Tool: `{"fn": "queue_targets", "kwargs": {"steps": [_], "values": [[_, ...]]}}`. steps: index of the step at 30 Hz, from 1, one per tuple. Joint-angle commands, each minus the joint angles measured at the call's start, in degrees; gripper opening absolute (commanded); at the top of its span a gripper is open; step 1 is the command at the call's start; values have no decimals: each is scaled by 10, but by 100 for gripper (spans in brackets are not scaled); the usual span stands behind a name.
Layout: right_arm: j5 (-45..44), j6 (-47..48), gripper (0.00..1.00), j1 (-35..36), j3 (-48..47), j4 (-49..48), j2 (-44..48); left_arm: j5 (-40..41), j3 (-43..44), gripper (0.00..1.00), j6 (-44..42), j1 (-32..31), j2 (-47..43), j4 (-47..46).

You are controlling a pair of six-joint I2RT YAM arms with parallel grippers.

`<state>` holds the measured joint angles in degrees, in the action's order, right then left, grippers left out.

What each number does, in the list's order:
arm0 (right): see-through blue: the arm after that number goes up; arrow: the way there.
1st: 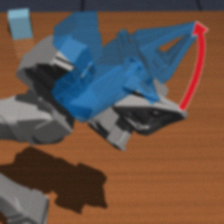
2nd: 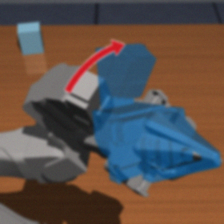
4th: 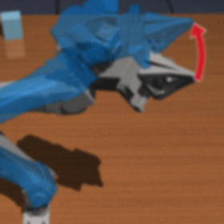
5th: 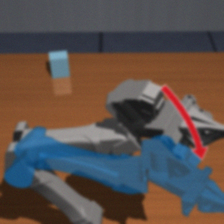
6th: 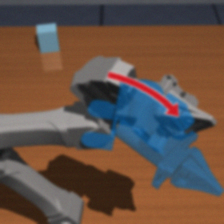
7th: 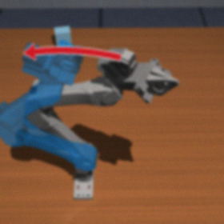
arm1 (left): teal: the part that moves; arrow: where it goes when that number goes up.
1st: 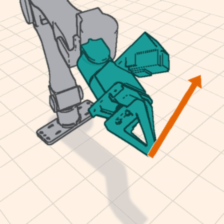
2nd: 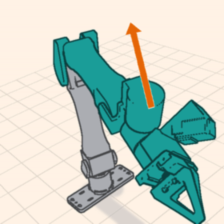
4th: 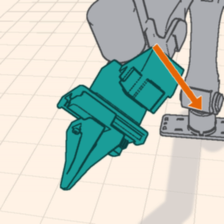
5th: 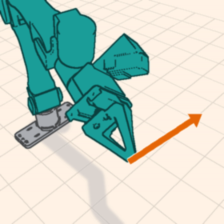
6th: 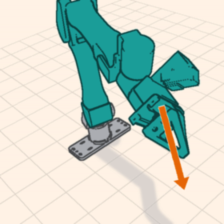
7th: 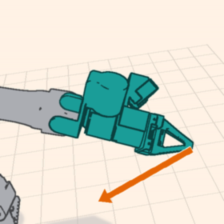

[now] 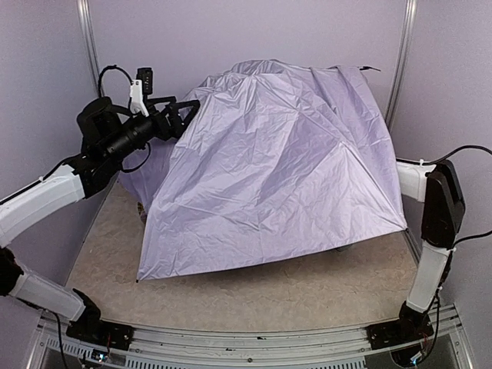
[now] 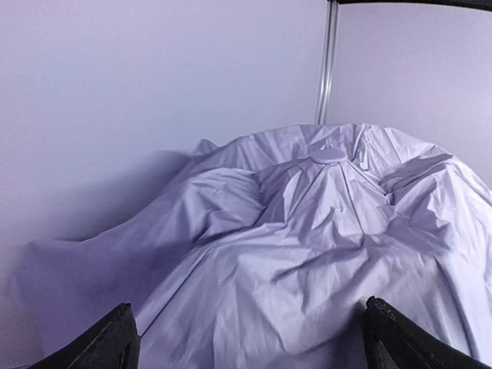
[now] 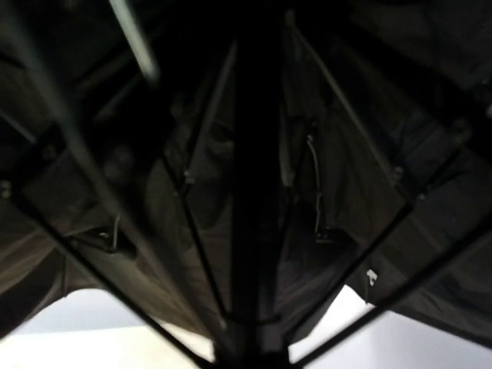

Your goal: Put away the umbrella

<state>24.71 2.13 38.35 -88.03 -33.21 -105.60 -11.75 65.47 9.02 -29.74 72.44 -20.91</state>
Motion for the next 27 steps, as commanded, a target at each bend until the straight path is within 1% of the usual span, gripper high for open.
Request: {"fn": "queue_targets", "kwargs": {"steps": [1, 3, 5, 9, 12, 15, 17, 19, 20, 22, 24, 27], "values": [[30, -8, 0, 49, -22, -48, -30, -46, 71, 99, -11, -44, 65, 33], [35, -13, 0, 65, -45, -42, -42, -33, 98, 99, -34, -69, 78, 43], [37, -13, 0, 80, -73, -32, -48, 12, 134, 98, -62, -94, 84, 65], [30, 5, 0, 117, -128, -17, -42, 83, 204, 88, -91, -140, 80, 121], [44, 12, 0, 144, -147, -17, -36, 104, 215, 83, -98, -165, 69, 138], [54, -1, 0, 153, -139, -30, -33, 122, 206, 80, -87, -169, 65, 162], [48, -5, 0, 154, -118, -33, -31, 139, 181, 80, -75, -166, 64, 167], [39, -6, 0, 153, -75, -55, -36, 134, 147, 79, -64, -157, 64, 165], [43, -12, 0, 151, -45, -82, -40, 135, 126, 79, -55, -154, 66, 165], [41, -12, 0, 147, 55, -157, -50, 137, 54, 76, -37, -138, 67, 152], [29, 3, 0, 146, 136, -215, -67, 109, -30, 75, -17, -123, 71, 123], [8, 12, 0, 145, 211, -219, -104, 41, -143, 73, -9, -118, 91, 82]]}}
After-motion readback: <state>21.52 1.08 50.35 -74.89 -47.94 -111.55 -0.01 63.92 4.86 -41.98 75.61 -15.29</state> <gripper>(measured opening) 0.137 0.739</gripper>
